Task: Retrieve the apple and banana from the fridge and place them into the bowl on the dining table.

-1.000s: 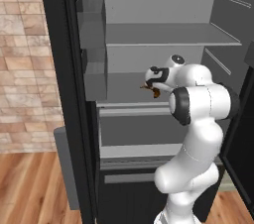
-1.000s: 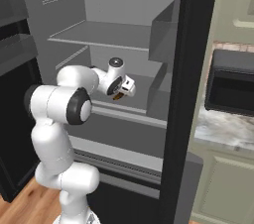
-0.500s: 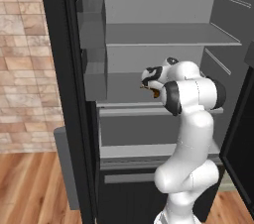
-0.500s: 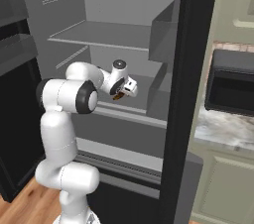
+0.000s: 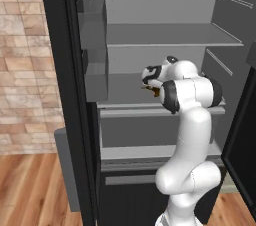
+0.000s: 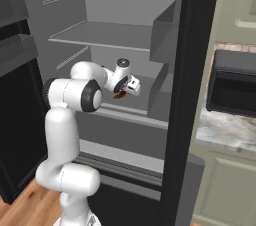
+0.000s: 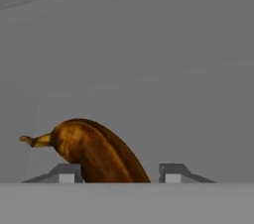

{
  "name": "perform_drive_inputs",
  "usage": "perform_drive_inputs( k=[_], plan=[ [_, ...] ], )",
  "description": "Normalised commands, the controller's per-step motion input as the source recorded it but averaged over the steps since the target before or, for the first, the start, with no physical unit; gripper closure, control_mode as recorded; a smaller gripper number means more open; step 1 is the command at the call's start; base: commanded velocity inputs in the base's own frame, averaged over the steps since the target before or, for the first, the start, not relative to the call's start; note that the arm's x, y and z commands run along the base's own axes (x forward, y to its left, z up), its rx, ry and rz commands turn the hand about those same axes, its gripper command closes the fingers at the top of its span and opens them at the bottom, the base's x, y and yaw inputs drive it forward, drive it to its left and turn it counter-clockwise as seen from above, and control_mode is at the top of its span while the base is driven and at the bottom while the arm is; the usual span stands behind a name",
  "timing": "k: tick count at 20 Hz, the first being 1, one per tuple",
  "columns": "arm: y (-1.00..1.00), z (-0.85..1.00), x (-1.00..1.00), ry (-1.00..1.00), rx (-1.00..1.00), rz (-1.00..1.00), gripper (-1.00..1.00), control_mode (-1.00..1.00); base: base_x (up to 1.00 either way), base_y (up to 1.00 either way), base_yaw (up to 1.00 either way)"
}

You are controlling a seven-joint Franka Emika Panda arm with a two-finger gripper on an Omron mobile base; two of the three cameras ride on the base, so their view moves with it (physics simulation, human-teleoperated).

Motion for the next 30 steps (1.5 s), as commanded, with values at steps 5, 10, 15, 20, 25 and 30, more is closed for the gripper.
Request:
perform_drive_inputs(
  k=[5,10,15,20,25,30],
  plan=[
    [0.24,-0.71,-0.11,0.00,-0.04,0.03,1.00,-1.00,0.00,0.00,0.00],
    [0.39,-0.84,-0.42,0.00,-0.11,0.06,1.00,-1.00,0.00,0.00,0.00],
    [0.03,-0.07,-0.02,0.00,-0.01,0.00,1.00,-1.00,0.00,0.00,0.00],
    [0.00,0.20,-0.85,-0.18,0.00,0.00,1.00,-1.00,0.00,0.00,0.00],
    [0.00,0.88,-1.00,-0.26,0.00,0.04,1.00,-1.00,0.00,0.00,0.00],
    [0.00,1.00,-1.00,-0.32,-0.01,0.00,1.00,-1.00,0.00,0.00,0.00]
  ],
)
